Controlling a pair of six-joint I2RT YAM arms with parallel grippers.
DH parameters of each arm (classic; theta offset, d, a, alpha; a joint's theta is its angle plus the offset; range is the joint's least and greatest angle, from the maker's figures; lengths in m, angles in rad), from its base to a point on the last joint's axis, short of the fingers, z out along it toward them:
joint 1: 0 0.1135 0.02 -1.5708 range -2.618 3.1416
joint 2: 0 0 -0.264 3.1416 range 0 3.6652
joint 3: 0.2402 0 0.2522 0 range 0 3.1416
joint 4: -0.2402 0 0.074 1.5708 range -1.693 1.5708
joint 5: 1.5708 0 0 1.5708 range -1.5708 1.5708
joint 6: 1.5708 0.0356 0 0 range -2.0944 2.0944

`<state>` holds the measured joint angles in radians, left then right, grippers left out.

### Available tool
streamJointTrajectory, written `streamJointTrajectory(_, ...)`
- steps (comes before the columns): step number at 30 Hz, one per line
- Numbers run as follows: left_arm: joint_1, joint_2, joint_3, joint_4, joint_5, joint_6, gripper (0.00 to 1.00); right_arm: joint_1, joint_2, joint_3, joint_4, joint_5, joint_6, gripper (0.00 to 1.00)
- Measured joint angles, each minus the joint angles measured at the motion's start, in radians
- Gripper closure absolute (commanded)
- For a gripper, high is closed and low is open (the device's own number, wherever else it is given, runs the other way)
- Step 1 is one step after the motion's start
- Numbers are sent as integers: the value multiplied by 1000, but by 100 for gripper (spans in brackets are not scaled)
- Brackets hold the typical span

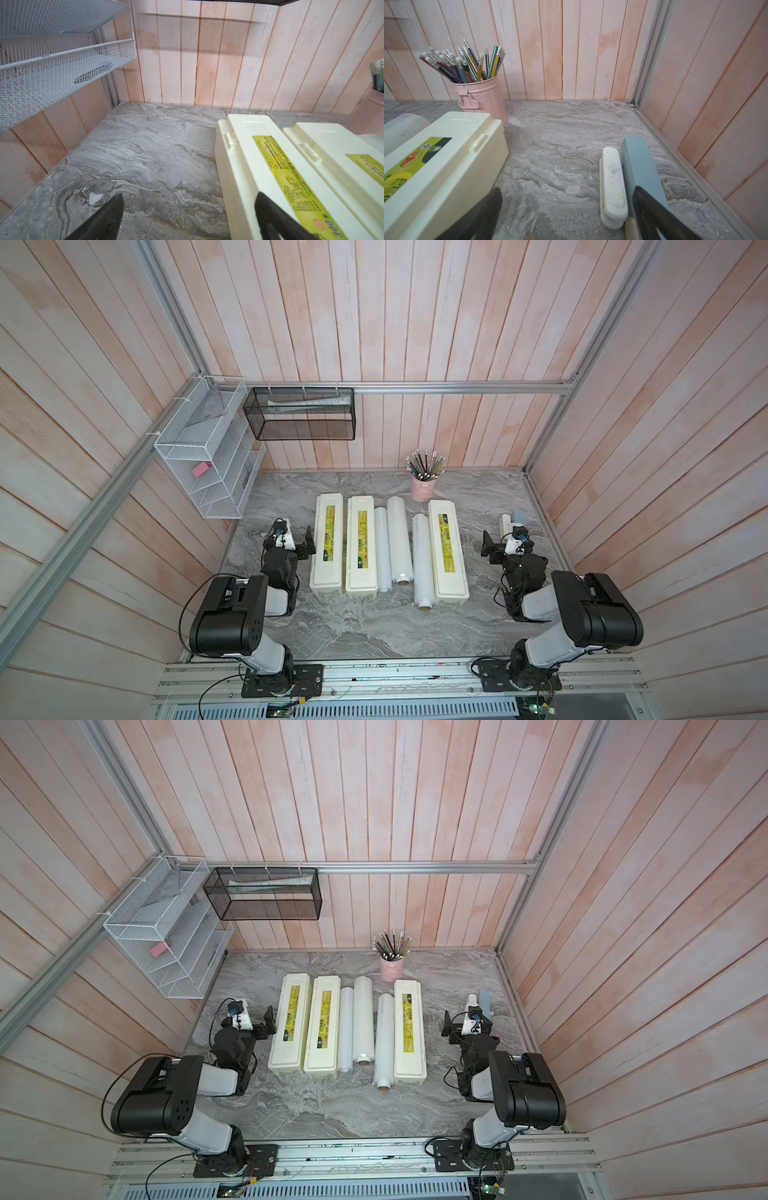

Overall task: Put plastic wrap rolls into dispensers
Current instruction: Pick up the plastic wrap cutting box from the center of the board.

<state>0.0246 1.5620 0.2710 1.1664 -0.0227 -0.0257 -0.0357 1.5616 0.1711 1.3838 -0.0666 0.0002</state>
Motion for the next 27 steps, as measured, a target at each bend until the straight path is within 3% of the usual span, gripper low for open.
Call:
streamJointTrajectory(11,0,0,0,0,16,6,0,0,0,24,-23,66,26,2)
streamJointTrajectory(27,0,0,0,-1,18,7,0,0,0,26,-30,70,27,2)
